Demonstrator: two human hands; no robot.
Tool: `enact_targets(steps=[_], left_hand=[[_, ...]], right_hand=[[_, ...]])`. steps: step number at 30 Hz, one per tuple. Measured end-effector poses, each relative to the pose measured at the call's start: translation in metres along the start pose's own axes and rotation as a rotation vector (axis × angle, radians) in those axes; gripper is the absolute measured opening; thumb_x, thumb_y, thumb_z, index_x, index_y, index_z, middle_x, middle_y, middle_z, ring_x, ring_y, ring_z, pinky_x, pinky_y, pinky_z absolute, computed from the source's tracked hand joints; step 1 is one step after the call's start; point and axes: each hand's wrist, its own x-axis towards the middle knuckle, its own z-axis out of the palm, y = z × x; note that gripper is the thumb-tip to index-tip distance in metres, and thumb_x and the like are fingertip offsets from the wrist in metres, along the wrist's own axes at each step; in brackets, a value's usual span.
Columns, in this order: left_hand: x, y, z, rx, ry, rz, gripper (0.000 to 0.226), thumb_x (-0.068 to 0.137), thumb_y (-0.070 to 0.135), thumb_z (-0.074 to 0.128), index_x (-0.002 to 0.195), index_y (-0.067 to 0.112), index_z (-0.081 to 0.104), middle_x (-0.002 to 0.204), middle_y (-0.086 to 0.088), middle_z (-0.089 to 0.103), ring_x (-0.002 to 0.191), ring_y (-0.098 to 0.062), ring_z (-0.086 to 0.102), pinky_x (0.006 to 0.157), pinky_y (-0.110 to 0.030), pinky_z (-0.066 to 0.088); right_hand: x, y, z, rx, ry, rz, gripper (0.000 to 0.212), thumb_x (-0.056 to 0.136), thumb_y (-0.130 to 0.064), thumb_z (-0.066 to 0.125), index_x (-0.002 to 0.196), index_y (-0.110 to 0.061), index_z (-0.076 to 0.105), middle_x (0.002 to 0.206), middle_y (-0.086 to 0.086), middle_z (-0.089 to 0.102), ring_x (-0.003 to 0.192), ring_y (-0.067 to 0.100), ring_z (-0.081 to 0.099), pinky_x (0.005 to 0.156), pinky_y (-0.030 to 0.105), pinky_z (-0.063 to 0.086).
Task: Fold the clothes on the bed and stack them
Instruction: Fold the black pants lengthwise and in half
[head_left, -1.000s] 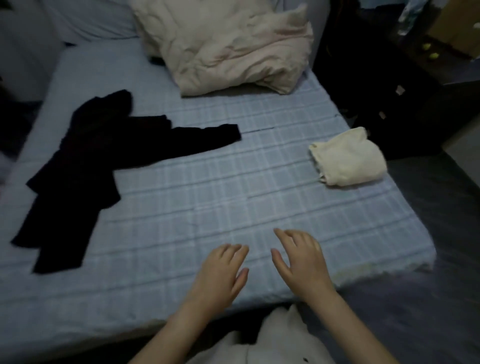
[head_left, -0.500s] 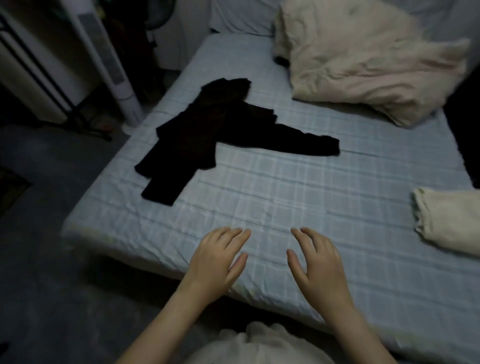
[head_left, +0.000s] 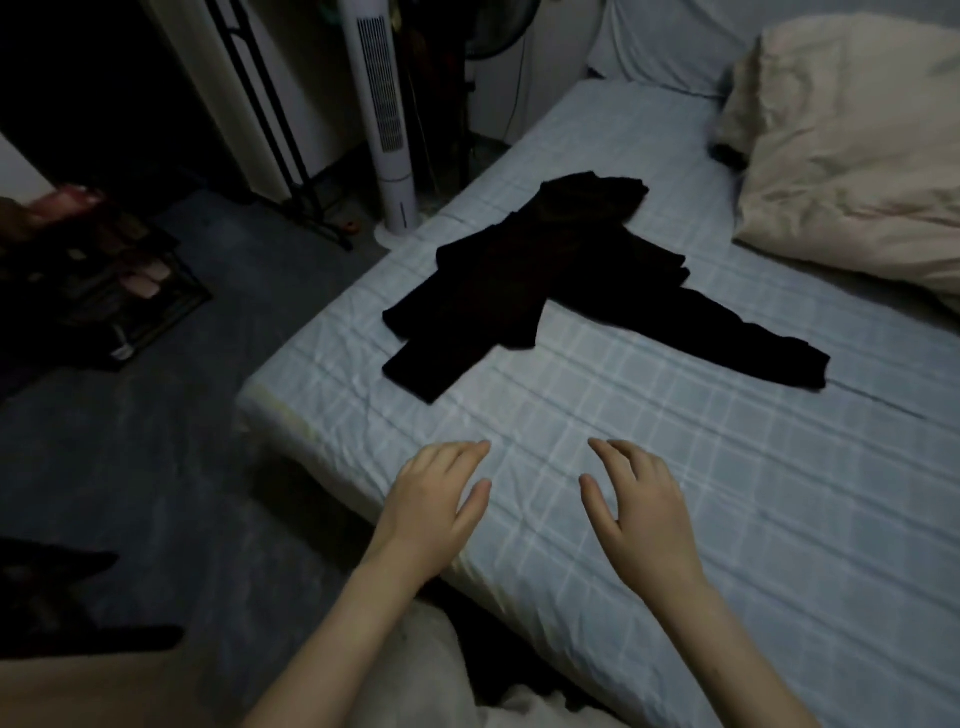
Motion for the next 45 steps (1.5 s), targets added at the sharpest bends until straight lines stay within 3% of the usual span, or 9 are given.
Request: enact_targets(steps=[8, 13, 21, 30, 35, 38, 41, 43, 45], left_hand=[[0.096, -0.110, -0.011, -0.032, -0.032, 0.057, 0.049, 0.096, 0.039, 0.039, 0.130, 0.010, 0.060, 0.120, -0.001, 0.066, 0.107, -0.020, 0.059, 0.092, -0.034, 0.050], [0.179, -0.192, -0.025, -0.052, -0.171, 0.139, 0.049, 0.096, 0.038, 0.039, 0.129, 0.009, 0.061, 0.121, -0.003, 0.066, 0.108, -0.023, 0.060, 0.091, -0.041, 0.051], [0.322, -0.284, -0.033, -0.030, -0.239, 0.261, 0.048, 0.097, 0.037, 0.039, 0.132, 0.009, 0.059, 0.124, -0.005, 0.064, 0.111, -0.024, 0.058, 0.092, -0.042, 0.049], [0.436, -0.402, 0.122, -0.203, -0.261, -0.116, 0.066, 0.095, 0.044, 0.054, 0.152, 0.025, 0.028, 0.152, -0.002, 0.035, 0.136, -0.020, 0.036, 0.105, -0.026, 0.029], [0.443, -0.441, 0.211, -0.413, -0.409, -0.345, 0.079, 0.091, 0.043, 0.063, 0.154, 0.030, 0.018, 0.155, -0.006, 0.030, 0.140, -0.021, 0.033, 0.114, -0.037, 0.033], [0.427, -0.444, 0.233, -0.369, -0.375, -0.351, 0.079, 0.090, 0.035, 0.066, 0.153, 0.032, 0.020, 0.151, -0.006, 0.034, 0.137, -0.023, 0.036, 0.113, -0.042, 0.035], [0.423, -0.447, 0.234, -0.272, -0.356, -0.409, 0.084, 0.088, 0.037, 0.067, 0.153, 0.033, 0.015, 0.147, -0.012, 0.034, 0.135, -0.028, 0.034, 0.111, -0.042, 0.035], [0.425, -0.448, 0.230, -0.254, -0.402, -0.397, 0.085, 0.086, 0.035, 0.070, 0.153, 0.031, 0.018, 0.143, -0.011, 0.039, 0.130, -0.026, 0.041, 0.107, -0.038, 0.039], [0.428, -0.448, 0.226, -0.381, -0.421, -0.396, 0.083, 0.084, 0.027, 0.074, 0.151, 0.032, 0.024, 0.133, -0.005, 0.048, 0.117, -0.015, 0.051, 0.093, -0.024, 0.046]], right_hand=[[0.098, -0.045, 0.070, -0.022, 0.058, 0.074, 0.054, 0.097, -0.046, 0.038, 0.136, -0.015, 0.057, 0.129, 0.003, 0.061, 0.120, 0.022, 0.054, 0.100, 0.043, 0.046], [0.179, -0.088, 0.128, -0.010, 0.070, 0.199, 0.042, 0.099, -0.033, 0.051, 0.135, -0.012, 0.058, 0.128, 0.006, 0.061, 0.117, 0.025, 0.056, 0.097, 0.041, 0.046], [0.301, -0.115, 0.176, -0.038, 0.106, 0.296, 0.046, 0.098, -0.033, 0.047, 0.137, -0.011, 0.055, 0.129, 0.007, 0.060, 0.118, 0.025, 0.054, 0.098, 0.042, 0.047], [0.426, -0.021, 0.309, -0.040, 0.039, 0.305, 0.051, 0.098, -0.038, 0.051, 0.145, -0.017, 0.046, 0.139, 0.007, 0.051, 0.121, 0.025, 0.052, 0.098, 0.041, 0.048], [0.435, 0.022, 0.411, 0.082, -0.110, 0.543, 0.070, 0.094, -0.053, 0.054, 0.153, -0.028, 0.027, 0.154, 0.012, 0.022, 0.132, 0.033, 0.039, 0.101, 0.043, 0.048], [0.426, 0.029, 0.438, 0.210, -0.027, 0.563, 0.079, 0.088, -0.044, 0.068, 0.153, -0.028, 0.027, 0.152, 0.012, 0.013, 0.129, 0.035, 0.040, 0.109, 0.044, 0.043], [0.422, 0.028, 0.447, 0.322, 0.062, 0.625, 0.082, 0.086, -0.034, 0.074, 0.152, -0.031, 0.026, 0.139, 0.011, 0.018, 0.117, 0.024, 0.046, 0.104, 0.025, 0.043], [0.416, 0.022, 0.450, 0.466, 0.050, 0.707, 0.085, 0.085, -0.032, 0.074, 0.151, -0.040, 0.021, 0.124, 0.006, 0.027, 0.096, 0.009, 0.047, 0.084, 0.008, 0.043], [0.411, 0.016, 0.451, 0.530, 0.001, 0.716, 0.081, 0.086, -0.030, 0.072, 0.148, -0.046, 0.023, 0.118, 0.004, 0.034, 0.088, 0.004, 0.049, 0.074, 0.006, 0.041]])
